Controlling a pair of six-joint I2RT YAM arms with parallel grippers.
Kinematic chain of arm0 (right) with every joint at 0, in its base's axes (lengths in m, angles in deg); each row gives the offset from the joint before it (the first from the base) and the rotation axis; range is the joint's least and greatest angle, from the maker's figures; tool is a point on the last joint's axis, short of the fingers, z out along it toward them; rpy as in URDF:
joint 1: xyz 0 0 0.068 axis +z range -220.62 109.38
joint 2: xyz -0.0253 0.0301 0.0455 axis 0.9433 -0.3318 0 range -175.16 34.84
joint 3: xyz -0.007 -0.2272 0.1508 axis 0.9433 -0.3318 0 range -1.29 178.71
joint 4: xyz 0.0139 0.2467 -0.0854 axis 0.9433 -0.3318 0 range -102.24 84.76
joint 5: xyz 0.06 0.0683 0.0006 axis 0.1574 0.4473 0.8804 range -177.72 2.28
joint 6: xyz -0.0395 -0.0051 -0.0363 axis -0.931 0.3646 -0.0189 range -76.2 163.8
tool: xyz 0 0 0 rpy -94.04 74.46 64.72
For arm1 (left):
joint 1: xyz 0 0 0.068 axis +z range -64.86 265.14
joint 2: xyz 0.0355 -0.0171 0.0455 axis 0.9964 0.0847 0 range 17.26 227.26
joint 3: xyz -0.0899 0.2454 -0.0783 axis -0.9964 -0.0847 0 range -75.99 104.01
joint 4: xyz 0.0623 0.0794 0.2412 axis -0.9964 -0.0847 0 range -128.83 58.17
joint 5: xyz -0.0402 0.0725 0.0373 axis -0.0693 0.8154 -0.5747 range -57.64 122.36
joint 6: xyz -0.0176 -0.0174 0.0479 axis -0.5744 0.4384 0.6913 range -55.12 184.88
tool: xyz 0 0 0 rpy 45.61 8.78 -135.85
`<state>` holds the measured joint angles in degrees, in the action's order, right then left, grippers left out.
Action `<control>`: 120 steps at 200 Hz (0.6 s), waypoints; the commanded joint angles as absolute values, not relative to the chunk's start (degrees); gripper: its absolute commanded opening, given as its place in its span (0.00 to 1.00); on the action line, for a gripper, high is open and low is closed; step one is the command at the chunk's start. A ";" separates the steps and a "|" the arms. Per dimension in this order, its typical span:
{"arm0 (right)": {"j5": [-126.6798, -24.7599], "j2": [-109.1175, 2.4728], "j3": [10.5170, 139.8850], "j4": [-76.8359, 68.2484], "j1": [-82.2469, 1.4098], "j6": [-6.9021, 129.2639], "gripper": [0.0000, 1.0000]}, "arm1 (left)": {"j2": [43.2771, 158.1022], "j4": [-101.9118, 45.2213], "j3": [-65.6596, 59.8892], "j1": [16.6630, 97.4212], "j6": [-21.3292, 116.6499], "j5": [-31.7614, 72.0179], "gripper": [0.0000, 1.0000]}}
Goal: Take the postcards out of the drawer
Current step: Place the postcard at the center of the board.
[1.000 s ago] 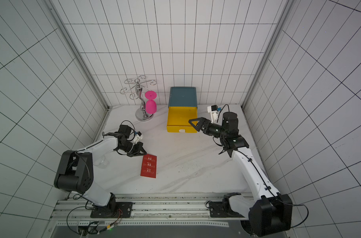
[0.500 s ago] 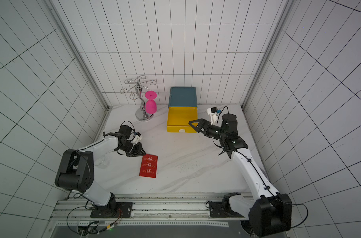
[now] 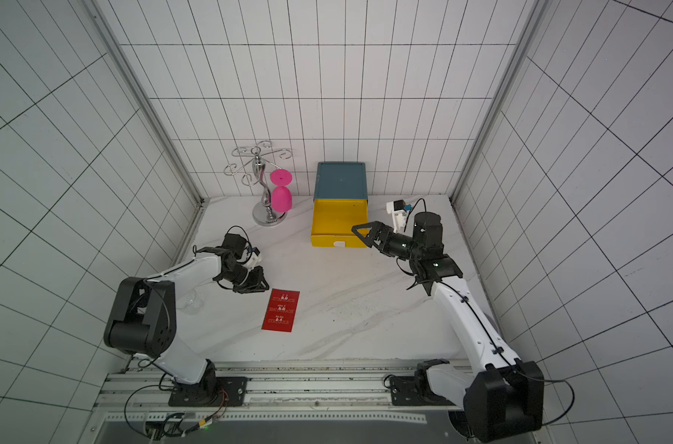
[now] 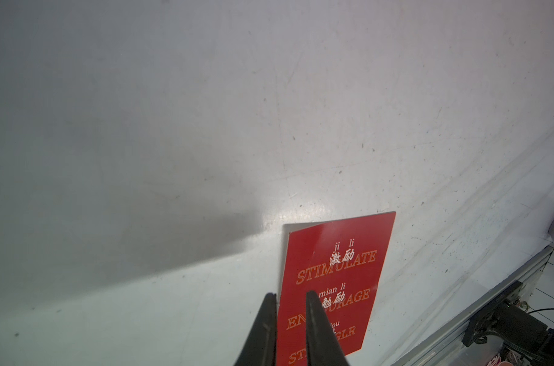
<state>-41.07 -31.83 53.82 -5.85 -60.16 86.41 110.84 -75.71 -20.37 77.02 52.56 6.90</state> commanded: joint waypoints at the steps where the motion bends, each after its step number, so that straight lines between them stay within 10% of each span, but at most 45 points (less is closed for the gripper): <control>1: -40.82 -30.50 52.02 -4.69 -60.69 86.07 0.99 | 108.25 -74.93 -22.16 75.29 47.01 10.43 0.18; 120: -40.12 -30.83 50.27 -6.30 -61.38 83.46 0.99 | 95.78 -78.58 -35.49 68.82 21.78 18.20 0.25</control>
